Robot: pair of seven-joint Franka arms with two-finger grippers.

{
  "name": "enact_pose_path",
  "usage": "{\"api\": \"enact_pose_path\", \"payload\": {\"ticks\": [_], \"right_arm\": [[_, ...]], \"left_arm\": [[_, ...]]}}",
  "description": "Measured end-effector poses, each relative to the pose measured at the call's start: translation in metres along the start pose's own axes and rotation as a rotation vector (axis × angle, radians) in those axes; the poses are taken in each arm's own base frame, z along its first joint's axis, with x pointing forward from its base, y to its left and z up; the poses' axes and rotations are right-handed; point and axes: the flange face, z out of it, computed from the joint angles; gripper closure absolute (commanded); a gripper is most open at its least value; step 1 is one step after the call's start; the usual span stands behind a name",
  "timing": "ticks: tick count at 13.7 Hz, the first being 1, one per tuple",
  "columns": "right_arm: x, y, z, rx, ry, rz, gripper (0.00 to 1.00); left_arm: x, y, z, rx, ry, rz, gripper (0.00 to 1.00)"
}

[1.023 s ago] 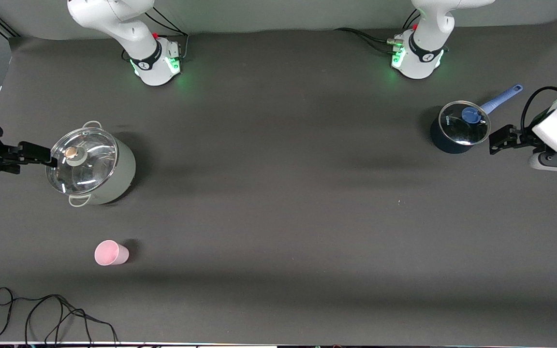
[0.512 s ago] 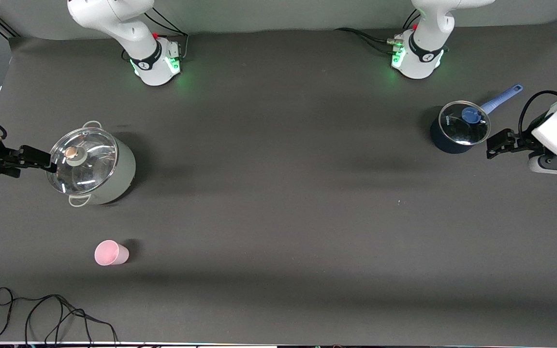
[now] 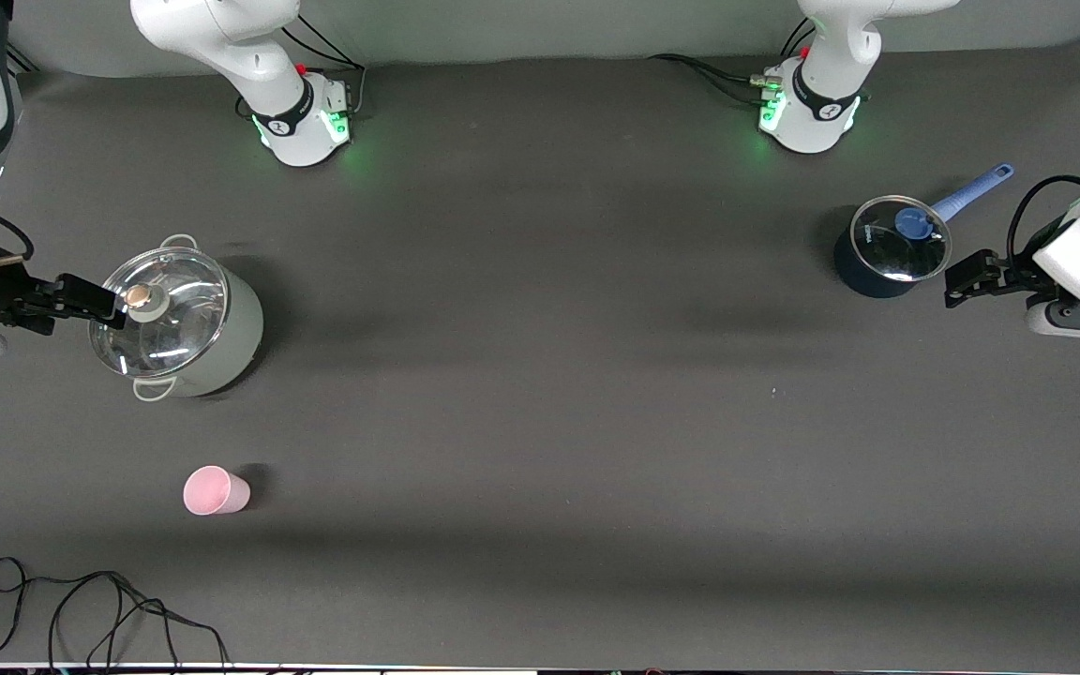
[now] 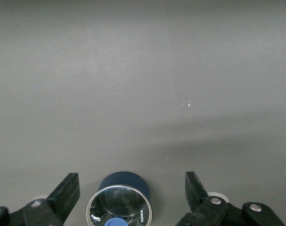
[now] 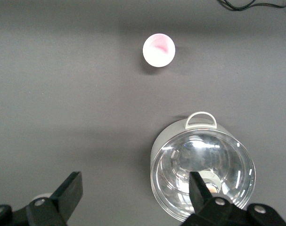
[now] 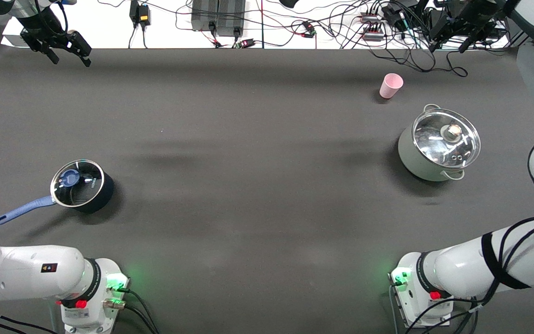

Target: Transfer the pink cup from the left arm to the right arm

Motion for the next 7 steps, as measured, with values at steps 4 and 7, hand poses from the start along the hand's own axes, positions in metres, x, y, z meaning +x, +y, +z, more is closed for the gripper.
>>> {"api": "enact_pose_path", "payload": {"ticks": [4,7], "right_arm": [[-0.008,0.007,-0.013,0.013,0.009,0.008,0.00],[-0.011,0.001,-0.018,0.013,0.012,0.002,0.00]], "left_arm": [[0.000,0.000,0.000,-0.001,-0.001,0.000,0.00],[0.000,0.000,0.000,-0.001,-0.001,0.000,0.00]]}}
